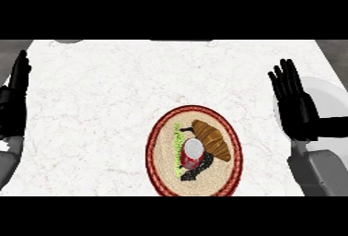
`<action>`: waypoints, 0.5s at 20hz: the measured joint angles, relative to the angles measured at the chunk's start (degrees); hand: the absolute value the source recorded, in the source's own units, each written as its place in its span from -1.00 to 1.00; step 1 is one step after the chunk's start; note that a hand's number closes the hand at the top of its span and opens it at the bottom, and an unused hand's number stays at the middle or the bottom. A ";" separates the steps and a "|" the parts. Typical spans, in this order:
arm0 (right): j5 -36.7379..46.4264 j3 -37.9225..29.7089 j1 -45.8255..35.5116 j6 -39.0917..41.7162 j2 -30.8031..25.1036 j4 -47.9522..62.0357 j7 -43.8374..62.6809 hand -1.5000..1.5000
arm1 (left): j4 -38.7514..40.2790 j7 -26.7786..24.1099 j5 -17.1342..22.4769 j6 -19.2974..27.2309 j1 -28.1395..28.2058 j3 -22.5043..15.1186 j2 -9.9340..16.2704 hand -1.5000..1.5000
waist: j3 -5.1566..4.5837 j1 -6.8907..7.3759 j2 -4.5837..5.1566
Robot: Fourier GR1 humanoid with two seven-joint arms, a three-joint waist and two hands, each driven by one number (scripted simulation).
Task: Pick the can from the placemat and place it in the plate
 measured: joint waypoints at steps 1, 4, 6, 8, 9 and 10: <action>-0.46 0.18 -0.23 1.37 -0.62 -0.89 0.89 1.00 | -0.44 0.68 -0.07 0.24 0.15 -0.21 -0.71 0.00 | 0.16 0.01 0.28; -1.82 5.45 -2.86 7.18 0.46 -2.77 4.43 1.00 | 0.19 2.35 2.28 -1.13 1.73 -1.57 -3.81 0.00 | 0.34 0.97 0.95; -3.69 9.74 -4.87 12.51 1.52 -4.28 7.18 1.00 | 0.95 3.74 4.19 -2.21 3.34 -3.01 -6.50 0.00 | 0.34 2.11 1.37; 4.31 11.71 -8.83 13.82 -4.34 -6.25 5.79 1.00 | 1.80 4.99 5.37 -2.94 4.78 -4.15 -8.19 0.00 | -0.40 1.96 0.47; 8.61 12.78 -10.57 14.08 -7.02 -7.19 4.83 1.00 | 2.16 5.64 6.04 -3.26 5.32 -4.59 -9.07 0.00 | -0.47 1.73 0.28; 12.91 13.98 -12.00 14.08 -9.28 -8.03 3.74 1.00 | 2.48 6.12 6.60 -3.56 6.05 -5.18 -10.02 0.00 | -0.43 1.59 0.25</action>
